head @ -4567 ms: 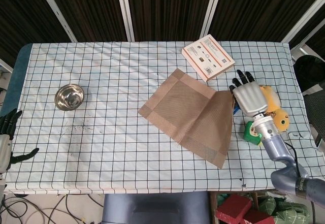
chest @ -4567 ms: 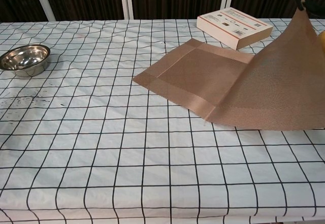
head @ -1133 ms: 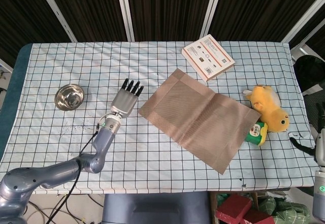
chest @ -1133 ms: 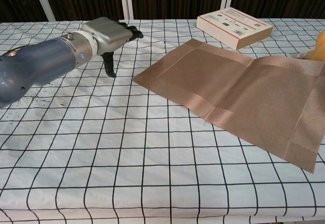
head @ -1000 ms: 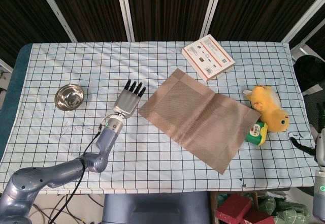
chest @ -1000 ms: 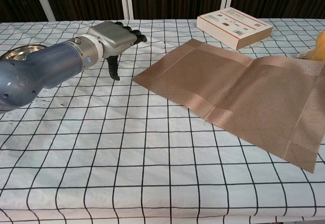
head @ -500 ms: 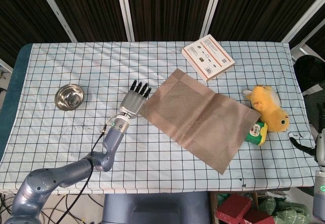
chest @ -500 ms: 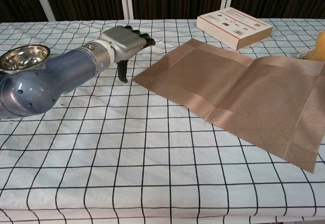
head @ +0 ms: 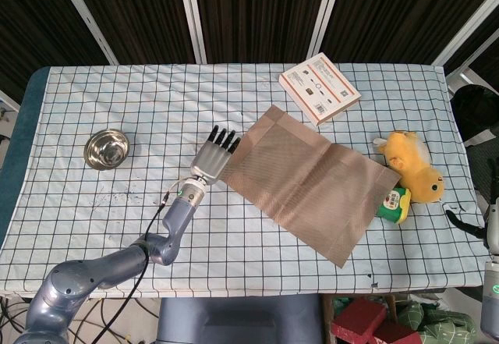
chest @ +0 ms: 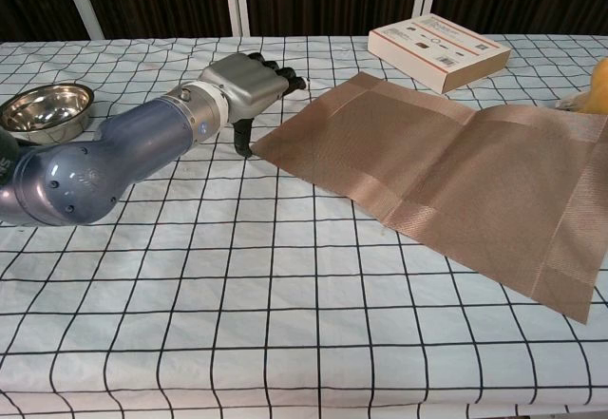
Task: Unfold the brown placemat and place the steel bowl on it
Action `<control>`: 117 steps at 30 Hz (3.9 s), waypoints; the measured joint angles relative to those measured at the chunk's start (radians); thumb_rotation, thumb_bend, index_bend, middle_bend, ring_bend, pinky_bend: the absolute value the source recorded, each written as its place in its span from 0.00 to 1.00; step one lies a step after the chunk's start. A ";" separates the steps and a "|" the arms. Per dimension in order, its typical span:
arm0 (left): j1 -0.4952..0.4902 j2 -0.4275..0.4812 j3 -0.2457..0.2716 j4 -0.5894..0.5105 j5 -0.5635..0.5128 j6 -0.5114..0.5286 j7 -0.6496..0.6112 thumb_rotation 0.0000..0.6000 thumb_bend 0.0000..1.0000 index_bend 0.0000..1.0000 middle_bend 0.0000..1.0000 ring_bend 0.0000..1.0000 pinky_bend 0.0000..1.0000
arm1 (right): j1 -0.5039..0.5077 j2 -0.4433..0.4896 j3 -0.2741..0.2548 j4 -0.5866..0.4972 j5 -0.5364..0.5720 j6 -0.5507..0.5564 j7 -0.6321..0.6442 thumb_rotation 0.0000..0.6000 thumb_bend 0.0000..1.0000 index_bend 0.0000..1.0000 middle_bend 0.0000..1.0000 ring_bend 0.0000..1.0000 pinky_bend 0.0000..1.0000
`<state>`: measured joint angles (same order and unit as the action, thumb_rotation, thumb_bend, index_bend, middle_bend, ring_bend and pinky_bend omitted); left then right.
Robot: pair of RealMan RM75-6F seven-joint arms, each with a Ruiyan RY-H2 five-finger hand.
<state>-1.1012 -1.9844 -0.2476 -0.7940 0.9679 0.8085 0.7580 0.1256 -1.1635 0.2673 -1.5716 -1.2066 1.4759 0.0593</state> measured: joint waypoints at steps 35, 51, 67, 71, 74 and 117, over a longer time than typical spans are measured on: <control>0.014 0.003 0.017 -0.015 0.054 0.001 -0.044 1.00 0.23 0.09 0.07 0.00 0.00 | -0.001 0.002 0.010 -0.011 0.013 -0.022 0.016 1.00 0.08 0.00 0.00 0.00 0.16; 0.013 -0.024 0.042 0.058 0.184 0.037 -0.175 1.00 0.29 0.10 0.08 0.00 0.00 | -0.004 0.006 0.012 -0.021 0.013 -0.028 0.035 1.00 0.08 0.00 0.00 0.00 0.16; 0.028 -0.060 0.041 0.137 0.194 0.022 -0.179 1.00 0.29 0.22 0.09 0.00 0.00 | -0.005 0.004 0.015 -0.019 0.008 -0.026 0.049 1.00 0.10 0.00 0.00 0.00 0.16; 0.026 -0.080 0.035 0.172 0.203 0.032 -0.187 1.00 0.30 0.22 0.09 0.00 0.00 | -0.005 0.004 0.015 -0.019 0.008 -0.028 0.050 1.00 0.10 0.00 0.00 0.00 0.16; 0.024 -0.093 0.032 0.193 0.214 0.041 -0.202 1.00 0.32 0.23 0.09 0.00 0.00 | -0.005 0.003 0.015 -0.019 0.008 -0.028 0.050 1.00 0.10 0.00 0.00 0.00 0.16; 0.037 -0.099 0.021 0.236 0.302 0.085 -0.303 1.00 0.47 0.59 0.17 0.00 0.03 | -0.007 0.009 0.013 -0.022 0.004 -0.033 0.059 1.00 0.10 0.00 0.00 0.00 0.16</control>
<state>-1.0645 -2.0833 -0.2262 -0.5577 1.2696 0.8938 0.4550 0.1181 -1.1549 0.2803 -1.5939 -1.2027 1.4429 0.1186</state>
